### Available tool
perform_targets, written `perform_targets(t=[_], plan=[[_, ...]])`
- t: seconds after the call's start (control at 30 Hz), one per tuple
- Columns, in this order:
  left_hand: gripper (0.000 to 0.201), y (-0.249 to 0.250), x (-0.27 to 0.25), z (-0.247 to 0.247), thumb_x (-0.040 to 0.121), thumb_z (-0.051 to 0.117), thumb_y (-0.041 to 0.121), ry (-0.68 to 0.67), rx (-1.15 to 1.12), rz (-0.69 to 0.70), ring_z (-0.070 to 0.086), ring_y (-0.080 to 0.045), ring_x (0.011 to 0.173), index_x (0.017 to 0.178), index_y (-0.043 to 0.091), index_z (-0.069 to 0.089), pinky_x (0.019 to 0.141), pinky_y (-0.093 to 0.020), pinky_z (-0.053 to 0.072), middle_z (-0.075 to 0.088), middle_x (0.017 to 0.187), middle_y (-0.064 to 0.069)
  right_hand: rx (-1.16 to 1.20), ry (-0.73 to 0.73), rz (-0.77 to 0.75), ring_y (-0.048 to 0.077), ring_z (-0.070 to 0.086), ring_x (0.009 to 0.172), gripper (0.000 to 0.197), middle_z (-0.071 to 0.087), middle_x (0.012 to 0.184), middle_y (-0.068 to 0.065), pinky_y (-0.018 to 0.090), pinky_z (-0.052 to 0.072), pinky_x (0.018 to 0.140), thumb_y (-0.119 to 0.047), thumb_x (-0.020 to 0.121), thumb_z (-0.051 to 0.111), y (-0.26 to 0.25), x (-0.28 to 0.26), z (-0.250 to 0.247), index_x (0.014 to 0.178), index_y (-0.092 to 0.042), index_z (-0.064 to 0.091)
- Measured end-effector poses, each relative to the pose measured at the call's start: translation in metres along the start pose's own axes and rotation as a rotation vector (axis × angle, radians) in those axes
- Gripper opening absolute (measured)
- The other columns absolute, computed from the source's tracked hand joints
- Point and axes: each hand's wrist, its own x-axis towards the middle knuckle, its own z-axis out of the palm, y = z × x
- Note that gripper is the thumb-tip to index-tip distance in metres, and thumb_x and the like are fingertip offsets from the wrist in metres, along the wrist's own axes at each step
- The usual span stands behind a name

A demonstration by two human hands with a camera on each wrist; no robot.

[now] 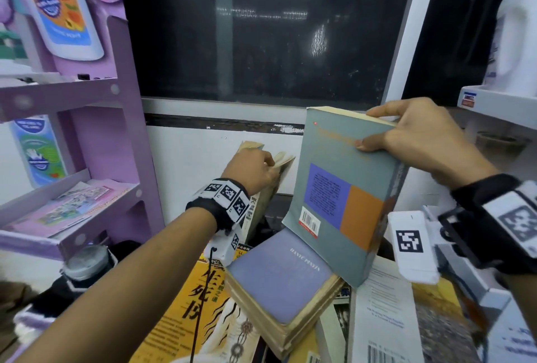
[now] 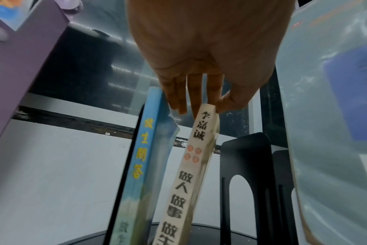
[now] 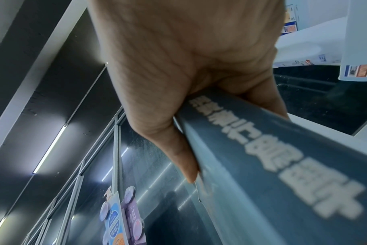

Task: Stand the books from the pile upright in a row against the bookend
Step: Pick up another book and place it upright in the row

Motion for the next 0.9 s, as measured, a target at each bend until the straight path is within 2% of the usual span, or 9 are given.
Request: perform_targets(t=[0.07, 0.13, 0.2, 0.3, 0.4, 0.5, 0.57, 0.73, 0.9], plan=[[0.026, -0.007, 0.001, -0.007, 0.085, 0.06, 0.032, 0.03, 0.01, 0.0, 0.06, -0.026, 0.105, 0.101, 0.017, 0.072, 0.087, -0.03, 0.046, 0.066, 0.116, -0.007, 0.009, 0.01, -0.004, 0.01, 0.056, 0.076, 0.041, 0.062, 0.1, 0.003, 0.027, 0.044, 0.061, -0.025, 0.073, 0.083, -0.005, 0.003, 0.008, 0.111, -0.023, 0.067], [0.023, -0.015, 0.001, -0.013, 0.084, 0.057, 0.025, 0.046, 0.013, -0.004, 0.06, -0.027, 0.104, 0.1, 0.014, 0.07, 0.087, -0.031, 0.047, 0.067, 0.114, -0.008, 0.019, 0.024, -0.006, 0.016, 0.059, 0.085, 0.041, 0.063, 0.101, 0.003, 0.028, 0.045, 0.065, -0.026, 0.073, 0.084, -0.009, 0.007, 0.016, 0.111, -0.023, 0.068], [0.028, -0.024, 0.0, -0.019, 0.086, 0.054, 0.019, 0.019, -0.009, -0.022, 0.06, -0.028, 0.105, 0.11, 0.015, 0.066, 0.088, -0.03, 0.046, 0.065, 0.116, -0.011, 0.019, 0.038, -0.008, 0.02, 0.058, 0.1, 0.046, 0.063, 0.11, 0.005, 0.028, 0.045, 0.072, -0.028, 0.072, 0.084, -0.013, 0.012, 0.024, 0.115, -0.021, 0.068], [0.037, -0.032, -0.001, -0.024, 0.088, 0.05, 0.014, -0.023, -0.037, -0.002, 0.055, -0.026, 0.116, 0.123, 0.015, 0.062, 0.096, -0.029, 0.042, 0.06, 0.128, -0.009, 0.002, 0.043, -0.006, 0.021, 0.059, 0.106, 0.053, 0.064, 0.115, 0.007, 0.03, 0.049, 0.079, -0.031, 0.071, 0.084, -0.02, 0.022, 0.038, 0.12, -0.02, 0.067], [0.036, -0.037, 0.001, -0.024, 0.088, 0.05, 0.017, -0.045, -0.085, -0.017, 0.054, -0.025, 0.118, 0.121, 0.016, 0.064, 0.098, -0.029, 0.041, 0.06, 0.131, -0.007, 0.01, 0.039, 0.0, 0.023, 0.058, 0.111, 0.055, 0.065, 0.115, 0.007, 0.036, 0.053, 0.088, -0.033, 0.069, 0.084, -0.029, 0.032, 0.05, 0.12, -0.021, 0.066], [0.034, -0.041, 0.001, -0.022, 0.087, 0.052, 0.021, -0.043, -0.168, -0.046, 0.057, -0.025, 0.115, 0.118, 0.018, 0.067, 0.098, -0.031, 0.045, 0.062, 0.128, -0.006, 0.009, 0.039, -0.023, 0.022, 0.056, 0.114, 0.053, 0.065, 0.113, 0.005, 0.03, 0.048, 0.082, -0.031, 0.071, 0.083, -0.04, 0.041, 0.06, 0.12, -0.018, 0.066], [0.032, -0.046, 0.001, -0.022, 0.087, 0.054, 0.021, -0.024, -0.199, -0.036, 0.057, -0.024, 0.113, 0.115, 0.016, 0.068, 0.097, -0.031, 0.045, 0.064, 0.125, -0.005, 0.011, 0.051, -0.034, 0.022, 0.057, 0.112, 0.053, 0.065, 0.113, 0.006, 0.03, 0.049, 0.082, -0.032, 0.07, 0.083, -0.049, 0.048, 0.065, 0.119, -0.019, 0.067], [0.029, -0.06, 0.002, -0.02, 0.083, 0.061, 0.024, 0.01, -0.263, -0.034, 0.059, -0.02, 0.108, 0.11, 0.016, 0.069, 0.093, -0.029, 0.047, 0.066, 0.12, -0.003, -0.005, 0.052, -0.028, 0.023, 0.056, 0.113, 0.05, 0.063, 0.113, 0.008, 0.04, 0.054, 0.09, -0.033, 0.065, 0.084, -0.062, 0.065, 0.081, 0.111, -0.02, 0.068], [0.033, -0.071, 0.004, -0.01, 0.083, 0.065, 0.022, 0.003, -0.306, 0.01, 0.055, -0.019, 0.117, 0.116, 0.017, 0.066, 0.101, -0.028, 0.042, 0.061, 0.128, -0.002, -0.069, 0.07, -0.023, 0.027, 0.054, 0.116, 0.043, 0.061, 0.118, 0.011, 0.038, 0.049, 0.095, -0.028, 0.072, 0.08, -0.059, 0.073, 0.102, 0.11, -0.017, 0.067]])
